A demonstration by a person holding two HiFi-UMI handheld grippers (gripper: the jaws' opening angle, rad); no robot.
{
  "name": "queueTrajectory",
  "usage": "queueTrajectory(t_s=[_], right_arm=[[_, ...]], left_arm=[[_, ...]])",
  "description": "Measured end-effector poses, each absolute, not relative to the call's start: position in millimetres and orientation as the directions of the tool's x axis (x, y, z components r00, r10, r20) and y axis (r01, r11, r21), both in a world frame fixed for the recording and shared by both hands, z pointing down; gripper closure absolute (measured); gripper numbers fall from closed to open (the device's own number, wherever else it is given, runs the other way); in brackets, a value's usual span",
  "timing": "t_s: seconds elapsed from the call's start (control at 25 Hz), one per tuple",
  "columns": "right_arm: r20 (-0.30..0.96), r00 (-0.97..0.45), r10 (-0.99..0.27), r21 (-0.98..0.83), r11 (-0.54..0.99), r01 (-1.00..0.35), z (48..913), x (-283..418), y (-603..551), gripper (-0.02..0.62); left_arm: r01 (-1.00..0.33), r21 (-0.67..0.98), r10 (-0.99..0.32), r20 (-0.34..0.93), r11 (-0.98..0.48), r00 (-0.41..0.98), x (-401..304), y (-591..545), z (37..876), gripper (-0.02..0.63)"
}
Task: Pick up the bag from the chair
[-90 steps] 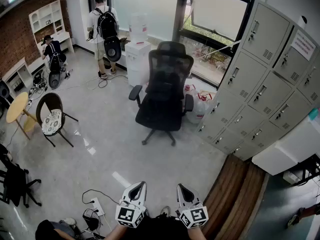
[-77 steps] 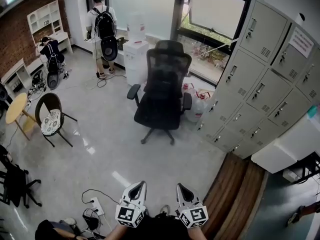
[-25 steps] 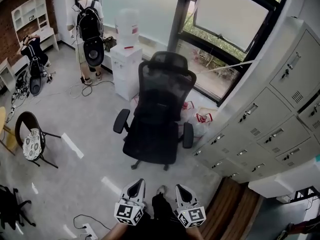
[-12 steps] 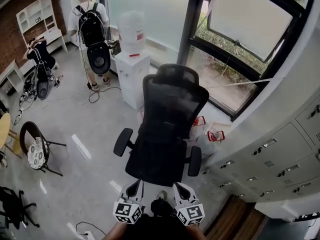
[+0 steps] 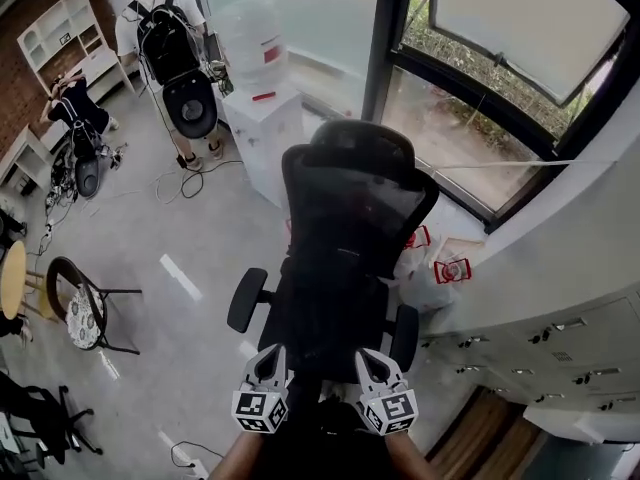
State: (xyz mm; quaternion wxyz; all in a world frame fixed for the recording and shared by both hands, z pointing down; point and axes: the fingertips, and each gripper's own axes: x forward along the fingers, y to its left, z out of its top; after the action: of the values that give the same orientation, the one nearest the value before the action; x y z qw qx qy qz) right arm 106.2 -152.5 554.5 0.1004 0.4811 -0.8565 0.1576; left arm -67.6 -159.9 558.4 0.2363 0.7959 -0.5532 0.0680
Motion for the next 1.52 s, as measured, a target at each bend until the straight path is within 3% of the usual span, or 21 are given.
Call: queueTrajectory(t_s=[0.36,0.44,0.48,0.6,0.68,1.08,1.24,1.52], right_arm=[[0.409,-0.432,-0.804,-0.187,0.39,-0.902,615,116,-261,0.595],[0.43,-0.415,-0.802,-0.193,0.367,-0.91,631,118,-282,0.594],[0.439,-0.406,-0.801,-0.197,0.355,-0.914,640,120,-294,0.594],[0.478,-0.389,-0.787,-0.221,0.321,-0.921,675,126,-329,0.578],[0.514,-0.371,-0.773,-0.227,0.295,-0.928,702,130,-351,0.52],[0.652,-0.316,-0.69,-0.325,0.123,-0.938,827,153,-408,0.48],[0.712,-0.306,-0.631,-0.347,0.062,-0.936,873,167,-417,0.412],[0.756,-0.302,-0.581,-0.362,0.013,-0.932,921,191,-438,0.379]], left_arm=[[-0.886,0.353,-0.801,0.411,-0.3,0.435,-72,-270,621,0.6],[-0.873,0.369,-0.778,0.425,-0.319,0.463,-71,-292,636,0.451],[-0.873,0.368,-0.77,0.435,-0.32,0.466,-71,-304,645,0.439],[-0.888,0.338,-0.755,0.478,-0.313,0.448,-71,-340,678,0.431],[-0.896,0.32,-0.745,0.506,-0.307,0.435,-71,-363,704,0.417],[-0.898,0.283,-0.633,0.638,-0.337,0.438,-68,-429,816,0.362],[-0.9,0.261,-0.613,0.663,-0.349,0.43,-65,-442,842,0.36],[-0.9,0.235,-0.571,0.706,-0.368,0.418,-63,-462,891,0.336]])
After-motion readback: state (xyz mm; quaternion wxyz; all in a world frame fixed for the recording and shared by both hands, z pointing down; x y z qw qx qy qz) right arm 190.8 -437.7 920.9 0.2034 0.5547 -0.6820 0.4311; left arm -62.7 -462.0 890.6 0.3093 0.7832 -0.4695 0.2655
